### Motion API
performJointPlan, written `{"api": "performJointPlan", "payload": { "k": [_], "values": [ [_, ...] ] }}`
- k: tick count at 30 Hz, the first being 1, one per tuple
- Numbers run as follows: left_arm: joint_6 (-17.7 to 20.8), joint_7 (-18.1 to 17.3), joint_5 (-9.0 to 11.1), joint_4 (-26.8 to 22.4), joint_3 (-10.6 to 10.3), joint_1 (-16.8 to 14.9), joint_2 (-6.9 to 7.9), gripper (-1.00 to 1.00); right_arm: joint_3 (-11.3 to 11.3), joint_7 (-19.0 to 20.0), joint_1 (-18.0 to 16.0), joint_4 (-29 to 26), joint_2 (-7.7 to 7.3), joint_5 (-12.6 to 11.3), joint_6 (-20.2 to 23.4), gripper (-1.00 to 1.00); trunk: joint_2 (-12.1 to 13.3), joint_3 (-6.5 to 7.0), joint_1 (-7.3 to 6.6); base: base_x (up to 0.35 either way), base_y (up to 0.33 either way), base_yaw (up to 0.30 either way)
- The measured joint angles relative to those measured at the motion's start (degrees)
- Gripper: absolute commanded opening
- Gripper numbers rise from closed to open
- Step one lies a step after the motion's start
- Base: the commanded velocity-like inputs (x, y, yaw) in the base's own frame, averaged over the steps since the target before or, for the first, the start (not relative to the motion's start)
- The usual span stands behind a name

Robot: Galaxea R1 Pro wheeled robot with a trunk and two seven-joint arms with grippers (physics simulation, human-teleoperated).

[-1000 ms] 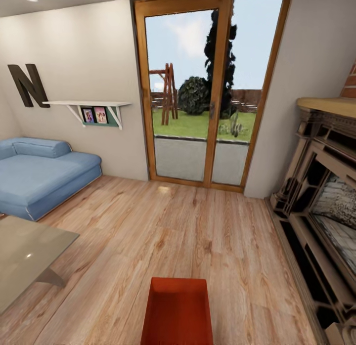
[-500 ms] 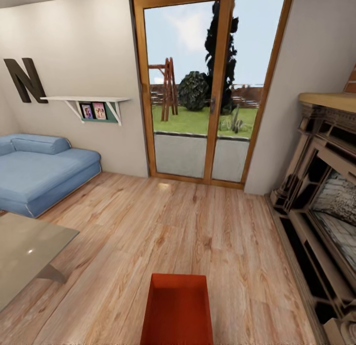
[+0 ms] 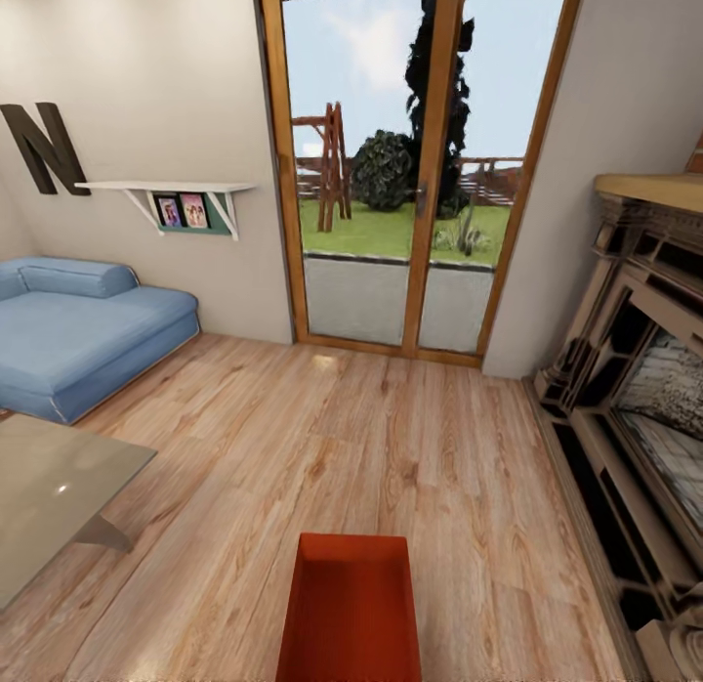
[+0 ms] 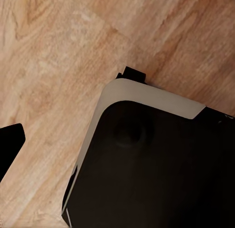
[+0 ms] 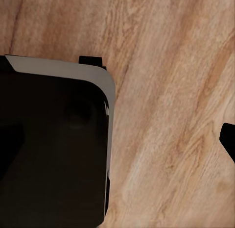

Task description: Move the two storage containers from the living room to the garage. In the garage, place one container on the floor and stack the other container on top of it (either order is fine).

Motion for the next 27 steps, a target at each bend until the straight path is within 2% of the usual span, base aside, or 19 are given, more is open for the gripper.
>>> {"api": "performJointPlan", "payload": {
  "k": [27],
  "values": [
    [0.0,0.0,0.0,0.0,0.0,0.0,0.00,1.00,0.0,0.0,0.0,0.0,0.04,0.0,-0.1,1.00,0.0,-2.46,0.00,0.000,0.000,0.000]
  ]
}}
